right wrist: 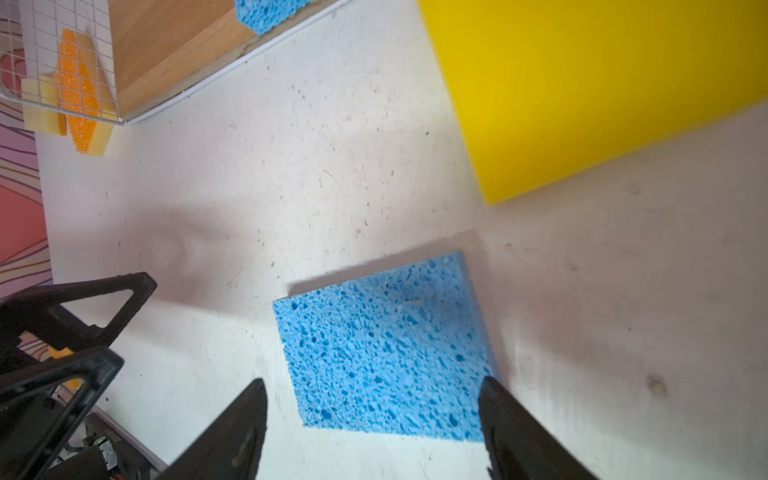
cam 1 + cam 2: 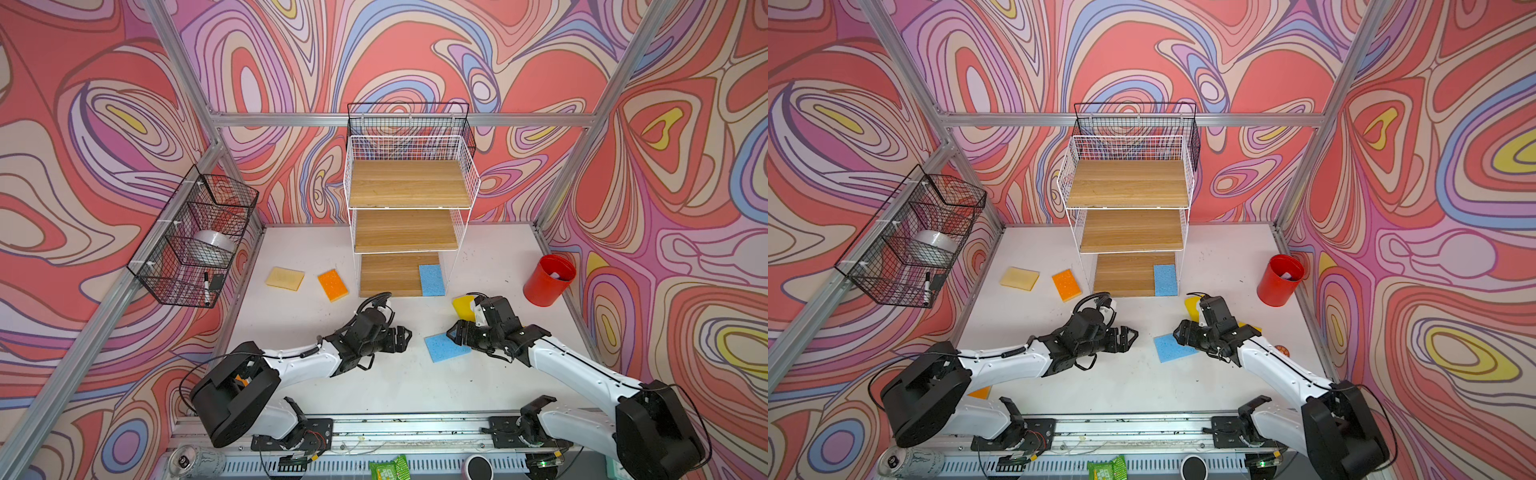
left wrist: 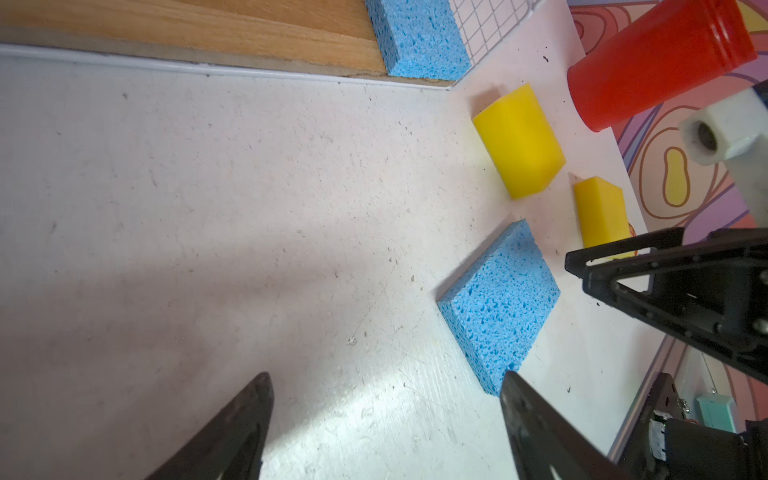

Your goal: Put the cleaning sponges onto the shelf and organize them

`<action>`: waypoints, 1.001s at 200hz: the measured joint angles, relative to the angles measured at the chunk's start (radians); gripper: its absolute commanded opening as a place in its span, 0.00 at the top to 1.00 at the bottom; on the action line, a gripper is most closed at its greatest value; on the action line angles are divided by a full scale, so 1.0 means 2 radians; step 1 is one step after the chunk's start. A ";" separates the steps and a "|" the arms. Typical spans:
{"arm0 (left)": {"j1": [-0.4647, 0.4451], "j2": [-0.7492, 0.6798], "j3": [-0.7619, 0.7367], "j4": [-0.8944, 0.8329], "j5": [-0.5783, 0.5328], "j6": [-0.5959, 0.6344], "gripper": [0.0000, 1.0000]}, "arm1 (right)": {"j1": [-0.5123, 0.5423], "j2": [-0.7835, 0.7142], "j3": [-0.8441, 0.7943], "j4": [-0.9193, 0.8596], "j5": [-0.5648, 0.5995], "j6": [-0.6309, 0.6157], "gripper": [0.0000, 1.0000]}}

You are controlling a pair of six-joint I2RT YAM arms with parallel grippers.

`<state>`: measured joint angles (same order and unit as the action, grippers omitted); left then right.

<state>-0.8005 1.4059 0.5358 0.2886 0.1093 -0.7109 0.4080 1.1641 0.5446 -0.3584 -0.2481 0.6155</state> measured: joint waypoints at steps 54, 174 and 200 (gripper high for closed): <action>0.000 0.000 0.000 0.000 -0.003 0.000 0.13 | 0.000 0.028 0.000 0.004 0.008 -0.001 0.17; 0.003 0.001 -0.002 0.018 0.009 -0.020 0.13 | 0.000 0.053 0.000 0.030 -0.042 -0.012 0.17; 0.023 0.001 -0.031 0.040 0.028 -0.039 0.14 | 0.014 0.059 0.000 0.034 -0.069 -0.012 0.18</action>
<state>-0.7540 1.4082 0.4728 0.3695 0.1658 -0.7879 0.4366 1.2819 0.5442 -0.2905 -0.3855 0.5911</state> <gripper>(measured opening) 0.866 0.826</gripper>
